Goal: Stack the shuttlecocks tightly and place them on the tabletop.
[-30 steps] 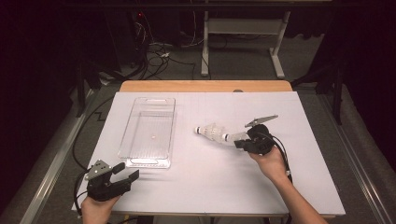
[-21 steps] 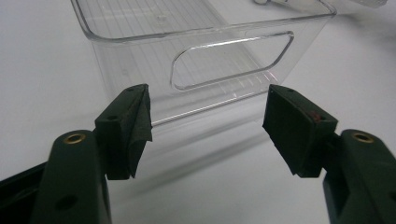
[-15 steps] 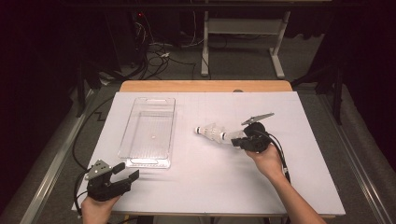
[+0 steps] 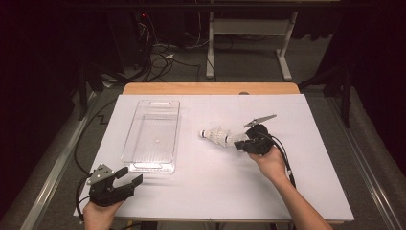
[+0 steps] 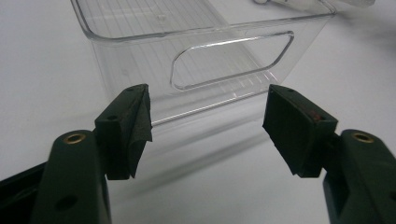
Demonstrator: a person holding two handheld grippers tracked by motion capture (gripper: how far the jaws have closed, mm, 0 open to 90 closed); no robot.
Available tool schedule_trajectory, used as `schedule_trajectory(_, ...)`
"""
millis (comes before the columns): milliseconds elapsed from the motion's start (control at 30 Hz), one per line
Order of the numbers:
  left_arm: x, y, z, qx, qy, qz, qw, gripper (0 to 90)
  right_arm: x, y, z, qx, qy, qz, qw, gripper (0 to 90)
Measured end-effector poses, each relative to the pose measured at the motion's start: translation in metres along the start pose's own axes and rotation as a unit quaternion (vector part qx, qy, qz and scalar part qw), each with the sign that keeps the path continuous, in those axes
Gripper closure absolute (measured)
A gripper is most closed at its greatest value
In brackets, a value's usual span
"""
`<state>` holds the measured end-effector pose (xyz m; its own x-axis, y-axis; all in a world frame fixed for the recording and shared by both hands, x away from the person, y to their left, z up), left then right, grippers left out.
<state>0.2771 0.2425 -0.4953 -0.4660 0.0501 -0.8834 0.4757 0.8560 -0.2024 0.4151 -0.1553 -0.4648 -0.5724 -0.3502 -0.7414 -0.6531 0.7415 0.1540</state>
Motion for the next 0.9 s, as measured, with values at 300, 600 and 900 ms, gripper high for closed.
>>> schedule_trajectory(300,0.000,0.000,0.000,0.000,-0.001,-0.001,1.0000,33.0,0.000,0.000,0.004,-0.002,0.001,-0.003,1.0000,90.0)
schedule_trajectory(600,0.000,0.000,0.000,0.000,0.000,0.000,1.0000,33.0,-0.002,0.000,0.010,-0.003,0.000,0.000,1.0000,90.0)
schedule_trajectory(900,0.000,0.000,0.000,0.001,0.000,0.000,1.0000,33.0,-0.004,0.002,0.015,-0.004,-0.002,0.005,1.0000,90.0)
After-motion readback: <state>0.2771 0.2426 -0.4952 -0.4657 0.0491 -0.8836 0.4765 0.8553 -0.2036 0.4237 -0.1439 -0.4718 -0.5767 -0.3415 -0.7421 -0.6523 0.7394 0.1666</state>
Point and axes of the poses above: each handheld gripper's, and its own axes: z roughly forward along the jaws, x roughly out of its underside, y roughly to its left, the point moved 5 cm from there along z, roughly forward along the jaws, and after that the axes turned 10 degrees about -y, right-handed, at the moved point
